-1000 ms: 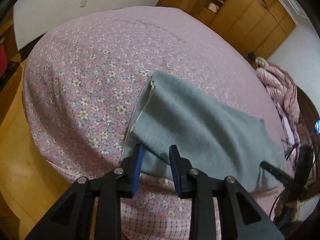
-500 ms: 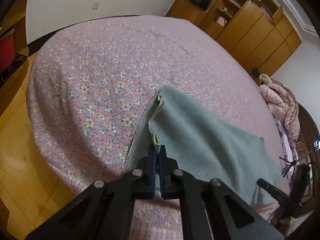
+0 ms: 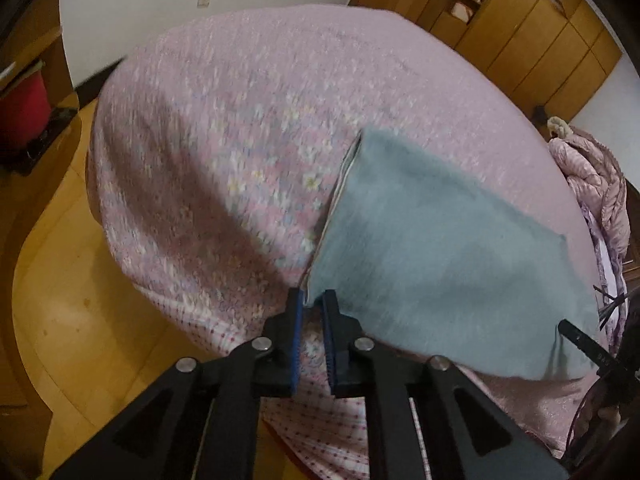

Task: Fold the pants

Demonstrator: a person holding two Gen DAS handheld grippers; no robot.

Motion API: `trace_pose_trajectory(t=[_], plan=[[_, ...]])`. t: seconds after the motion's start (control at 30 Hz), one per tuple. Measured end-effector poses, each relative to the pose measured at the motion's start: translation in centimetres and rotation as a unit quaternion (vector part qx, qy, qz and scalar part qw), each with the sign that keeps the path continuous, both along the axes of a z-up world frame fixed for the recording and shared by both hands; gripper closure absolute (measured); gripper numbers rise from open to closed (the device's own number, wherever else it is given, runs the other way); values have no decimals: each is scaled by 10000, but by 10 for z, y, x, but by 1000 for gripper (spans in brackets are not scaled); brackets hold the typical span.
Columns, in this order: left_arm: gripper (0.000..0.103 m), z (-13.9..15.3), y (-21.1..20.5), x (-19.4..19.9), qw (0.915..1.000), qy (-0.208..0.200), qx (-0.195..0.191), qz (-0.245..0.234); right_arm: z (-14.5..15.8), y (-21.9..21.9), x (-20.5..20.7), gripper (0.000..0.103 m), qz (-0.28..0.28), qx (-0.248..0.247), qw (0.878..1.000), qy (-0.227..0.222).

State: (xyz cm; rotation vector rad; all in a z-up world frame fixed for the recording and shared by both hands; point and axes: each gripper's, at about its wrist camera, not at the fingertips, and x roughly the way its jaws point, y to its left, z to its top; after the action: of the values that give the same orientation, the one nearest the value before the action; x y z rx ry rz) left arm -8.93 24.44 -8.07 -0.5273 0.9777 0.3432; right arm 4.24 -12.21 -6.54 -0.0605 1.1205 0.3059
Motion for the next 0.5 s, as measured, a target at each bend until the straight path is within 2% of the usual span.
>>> trace_pose_trajectory(t=[0.03,0.07,0.1,0.13,0.23,0.33,0.5], plan=[[75,7,-1,2,9999,-44,128,-66,3,-1,0,82,-21,-14,10000,-51],[67,16,-5,4,9994,-105,279,-145,6,-2,1,82,-39,-11,10000,-89],[50,25,-9,6,9986,-184,439,-227,9,-4,1,82,-59,1,9999,-134],[42,33,-15,9,9975,-262,578,-306,12,-6,2,82,-87,-5,9998,-181],[37,54,-38,25,9926,-528,847,-692,15,-14,5,82,-220,-142,9993,-276],[34,55,-63,51,9867,-579,1023,-1126,16,-24,4,82,-405,-174,9987,-272],[34,40,-95,104,9825,-526,780,-1607,19,-37,-1,82,-600,-380,9968,-357]])
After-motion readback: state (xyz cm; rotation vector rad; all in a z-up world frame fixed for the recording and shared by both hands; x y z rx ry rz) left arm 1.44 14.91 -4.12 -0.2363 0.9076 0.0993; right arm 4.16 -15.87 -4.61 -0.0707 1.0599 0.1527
